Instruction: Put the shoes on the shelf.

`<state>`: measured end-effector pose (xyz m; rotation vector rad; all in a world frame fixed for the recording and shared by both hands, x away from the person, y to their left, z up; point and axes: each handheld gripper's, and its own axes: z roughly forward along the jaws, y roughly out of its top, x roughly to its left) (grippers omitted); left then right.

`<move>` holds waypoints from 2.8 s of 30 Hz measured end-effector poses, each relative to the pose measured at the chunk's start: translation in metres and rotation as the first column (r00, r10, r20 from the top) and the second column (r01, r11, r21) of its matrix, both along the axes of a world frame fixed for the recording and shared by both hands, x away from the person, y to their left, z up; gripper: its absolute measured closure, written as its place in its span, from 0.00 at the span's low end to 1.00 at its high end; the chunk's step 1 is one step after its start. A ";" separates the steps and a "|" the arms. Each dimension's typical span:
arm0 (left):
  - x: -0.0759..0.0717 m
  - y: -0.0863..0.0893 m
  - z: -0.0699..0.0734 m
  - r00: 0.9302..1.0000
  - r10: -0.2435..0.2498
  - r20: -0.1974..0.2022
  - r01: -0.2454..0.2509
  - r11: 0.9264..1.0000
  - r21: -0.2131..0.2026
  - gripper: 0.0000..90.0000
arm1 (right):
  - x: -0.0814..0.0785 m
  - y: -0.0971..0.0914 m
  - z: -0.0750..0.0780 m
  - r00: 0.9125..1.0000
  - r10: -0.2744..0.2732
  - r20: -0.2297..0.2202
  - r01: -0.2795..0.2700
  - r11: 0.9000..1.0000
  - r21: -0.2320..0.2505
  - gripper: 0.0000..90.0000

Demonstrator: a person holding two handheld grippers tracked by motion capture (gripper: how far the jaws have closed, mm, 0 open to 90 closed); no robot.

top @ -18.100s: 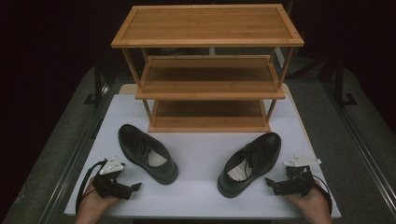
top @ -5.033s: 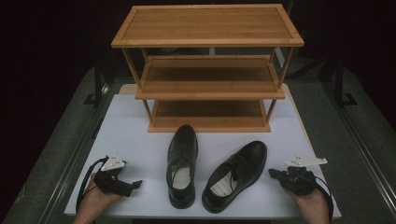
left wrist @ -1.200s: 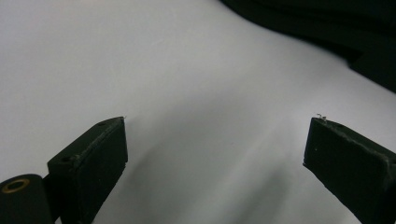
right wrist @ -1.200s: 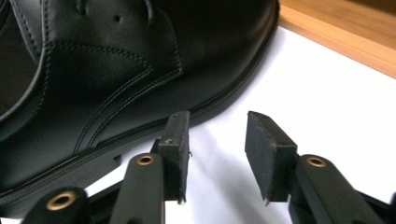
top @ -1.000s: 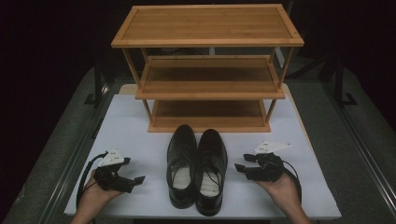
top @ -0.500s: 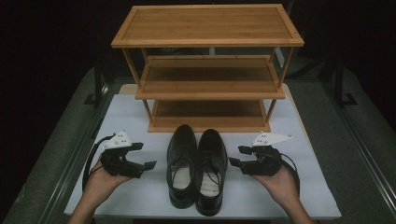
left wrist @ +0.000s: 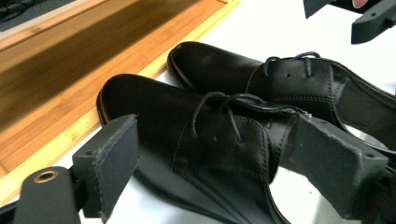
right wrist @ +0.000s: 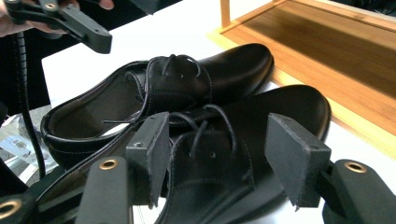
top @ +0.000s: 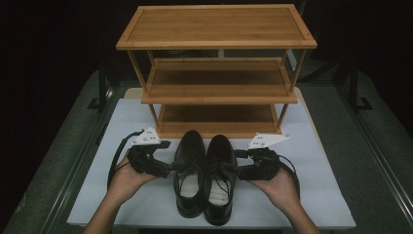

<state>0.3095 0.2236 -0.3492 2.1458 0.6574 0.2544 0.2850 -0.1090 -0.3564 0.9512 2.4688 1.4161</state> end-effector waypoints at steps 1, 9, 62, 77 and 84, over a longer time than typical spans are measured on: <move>0.002 -0.002 -0.002 1.000 0.001 -0.003 -0.001 1.000 0.001 0.17 | 0.001 0.001 -0.001 1.000 0.002 -0.001 -0.002 1.000 -0.003 0.44; 0.007 -0.012 -0.016 1.000 -0.004 -0.023 0.004 1.000 0.004 0.17 | 0.003 0.011 -0.013 0.999 0.011 -0.032 -0.011 1.000 -0.021 0.43; -0.013 -0.003 -0.005 1.000 0.013 -0.010 -0.013 1.000 0.016 0.97 | -0.006 -0.011 -0.011 0.997 -0.063 0.038 0.064 0.998 -0.020 0.97; 0.006 -0.005 0.011 0.998 0.052 0.046 -0.051 0.999 -0.016 0.97 | 0.020 -0.030 0.003 0.989 -0.134 0.064 0.135 0.991 -0.012 0.97; 0.027 -0.012 0.014 0.995 0.072 0.075 -0.071 0.997 -0.021 0.97 | 0.040 -0.033 0.004 0.985 -0.156 0.067 0.158 0.987 -0.019 0.97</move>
